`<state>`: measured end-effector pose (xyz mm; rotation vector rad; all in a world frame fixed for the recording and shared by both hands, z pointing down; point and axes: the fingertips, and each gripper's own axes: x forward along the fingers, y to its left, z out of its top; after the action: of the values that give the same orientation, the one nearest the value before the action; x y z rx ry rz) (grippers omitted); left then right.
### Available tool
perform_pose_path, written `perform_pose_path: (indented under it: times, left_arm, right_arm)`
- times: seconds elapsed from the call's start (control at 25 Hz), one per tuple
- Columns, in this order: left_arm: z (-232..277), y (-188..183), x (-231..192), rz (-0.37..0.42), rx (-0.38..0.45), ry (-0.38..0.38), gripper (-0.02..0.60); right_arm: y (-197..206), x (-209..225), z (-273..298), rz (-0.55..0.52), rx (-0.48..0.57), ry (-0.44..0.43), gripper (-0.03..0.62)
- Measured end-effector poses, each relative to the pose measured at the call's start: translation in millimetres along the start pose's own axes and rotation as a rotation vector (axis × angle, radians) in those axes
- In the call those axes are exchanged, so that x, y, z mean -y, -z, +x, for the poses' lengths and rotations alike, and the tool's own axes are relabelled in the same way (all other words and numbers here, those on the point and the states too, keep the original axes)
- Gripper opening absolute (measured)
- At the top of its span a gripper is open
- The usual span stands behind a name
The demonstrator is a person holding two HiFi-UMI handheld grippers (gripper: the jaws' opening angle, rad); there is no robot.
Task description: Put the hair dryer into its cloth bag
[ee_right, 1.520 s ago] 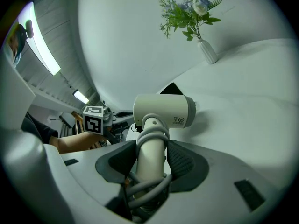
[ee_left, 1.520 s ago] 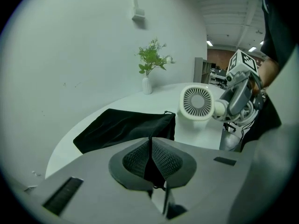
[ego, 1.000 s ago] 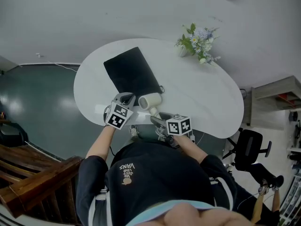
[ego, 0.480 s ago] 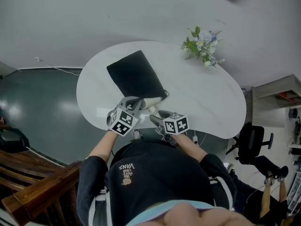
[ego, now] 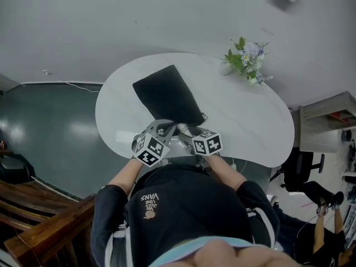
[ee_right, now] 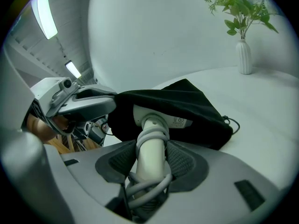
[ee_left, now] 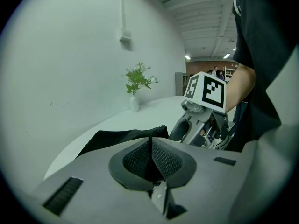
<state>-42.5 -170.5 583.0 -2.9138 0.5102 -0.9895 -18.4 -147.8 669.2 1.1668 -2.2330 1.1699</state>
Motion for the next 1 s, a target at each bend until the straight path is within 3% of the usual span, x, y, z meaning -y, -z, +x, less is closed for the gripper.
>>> perform_pose_path:
  times: [0.64,1.0]
  left_arm:
    - [-19.4,2.6,-8.5,-0.032,0.094,0.103,0.032]
    - [-26.1,13.6,-21.5,-0.067,0.094,0.121,0.033]
  right_arm:
    - [-41.9,-3.8,48.7,-0.075,0.007,0.022,0.207]
    - [-62.7,-3.7,68.6,-0.103,0.006,0.024,0.207]
